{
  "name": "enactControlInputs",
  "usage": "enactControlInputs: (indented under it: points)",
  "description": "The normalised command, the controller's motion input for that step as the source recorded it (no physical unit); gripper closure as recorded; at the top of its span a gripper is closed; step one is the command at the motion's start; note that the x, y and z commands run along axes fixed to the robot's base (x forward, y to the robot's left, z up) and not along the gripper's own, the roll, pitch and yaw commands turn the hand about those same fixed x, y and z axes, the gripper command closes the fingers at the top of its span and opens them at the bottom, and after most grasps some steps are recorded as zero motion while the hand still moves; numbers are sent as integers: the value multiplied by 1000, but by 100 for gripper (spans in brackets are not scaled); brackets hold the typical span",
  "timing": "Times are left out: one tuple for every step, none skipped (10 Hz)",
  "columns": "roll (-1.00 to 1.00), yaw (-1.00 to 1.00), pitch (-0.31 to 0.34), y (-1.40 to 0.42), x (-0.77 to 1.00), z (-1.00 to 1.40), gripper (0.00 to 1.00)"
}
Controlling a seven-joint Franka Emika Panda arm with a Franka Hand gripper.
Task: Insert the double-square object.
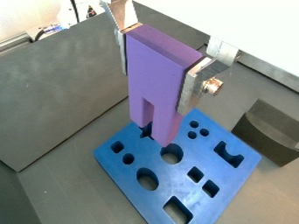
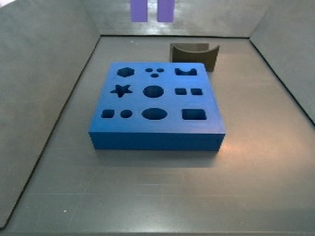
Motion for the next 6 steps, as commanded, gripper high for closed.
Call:
enactControlInputs:
  points:
    - [-40,0,9,500,326,-1000,100]
    - [0,0,26,466,477,-1000,100]
    - [0,0,7,417,517,-1000,100]
    - [0,0,0,269,423,-1000,100]
    - [94,0,0,126,26,-1000,100]
    - [163,0,-13,11,91,-1000,100]
